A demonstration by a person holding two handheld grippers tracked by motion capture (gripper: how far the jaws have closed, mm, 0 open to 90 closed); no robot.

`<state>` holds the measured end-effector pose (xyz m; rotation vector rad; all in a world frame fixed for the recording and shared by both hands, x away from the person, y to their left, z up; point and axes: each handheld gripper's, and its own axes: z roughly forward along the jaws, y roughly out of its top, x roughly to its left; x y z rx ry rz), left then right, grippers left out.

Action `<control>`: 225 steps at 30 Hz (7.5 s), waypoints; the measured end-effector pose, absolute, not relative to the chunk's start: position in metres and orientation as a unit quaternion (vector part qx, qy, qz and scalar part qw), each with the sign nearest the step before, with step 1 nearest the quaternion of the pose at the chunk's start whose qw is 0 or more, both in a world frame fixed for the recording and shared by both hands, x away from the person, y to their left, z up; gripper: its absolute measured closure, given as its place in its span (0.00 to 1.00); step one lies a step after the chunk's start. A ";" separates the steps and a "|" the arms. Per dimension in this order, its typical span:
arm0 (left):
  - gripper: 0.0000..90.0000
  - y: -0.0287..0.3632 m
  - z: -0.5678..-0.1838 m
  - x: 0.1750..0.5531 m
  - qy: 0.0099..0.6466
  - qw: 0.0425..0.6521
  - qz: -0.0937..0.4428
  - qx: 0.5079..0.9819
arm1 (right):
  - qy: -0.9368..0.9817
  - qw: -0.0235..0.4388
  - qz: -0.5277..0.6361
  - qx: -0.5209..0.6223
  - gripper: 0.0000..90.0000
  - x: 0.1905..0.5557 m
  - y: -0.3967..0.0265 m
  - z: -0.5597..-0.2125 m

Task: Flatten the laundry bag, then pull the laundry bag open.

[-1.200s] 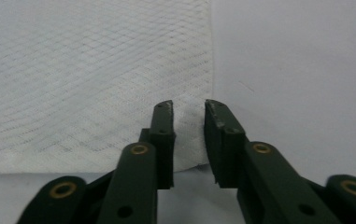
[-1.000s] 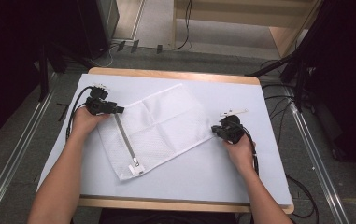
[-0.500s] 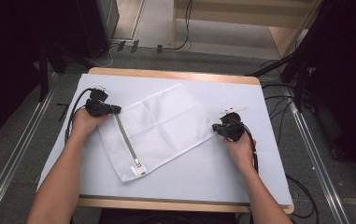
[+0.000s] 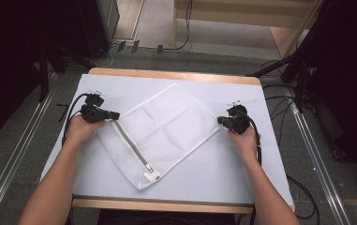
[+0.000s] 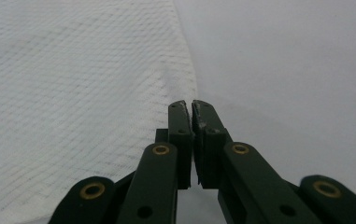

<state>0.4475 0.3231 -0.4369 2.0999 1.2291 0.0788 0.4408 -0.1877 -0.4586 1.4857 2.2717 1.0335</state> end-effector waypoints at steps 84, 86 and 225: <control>0.84 0.250 -0.454 0.470 0.447 0.341 0.025 0.827 | 0.788 0.128 0.344 0.495 0.76 0.405 -0.137 -0.471; 0.90 0.249 -0.455 0.470 0.449 0.340 0.022 0.826 | 0.793 0.143 0.335 0.488 0.81 0.405 -0.135 -0.471; 0.49 0.158 -0.411 0.366 0.328 0.371 -0.026 0.869 | 0.839 0.037 0.385 0.382 0.99 0.333 -0.154 -0.457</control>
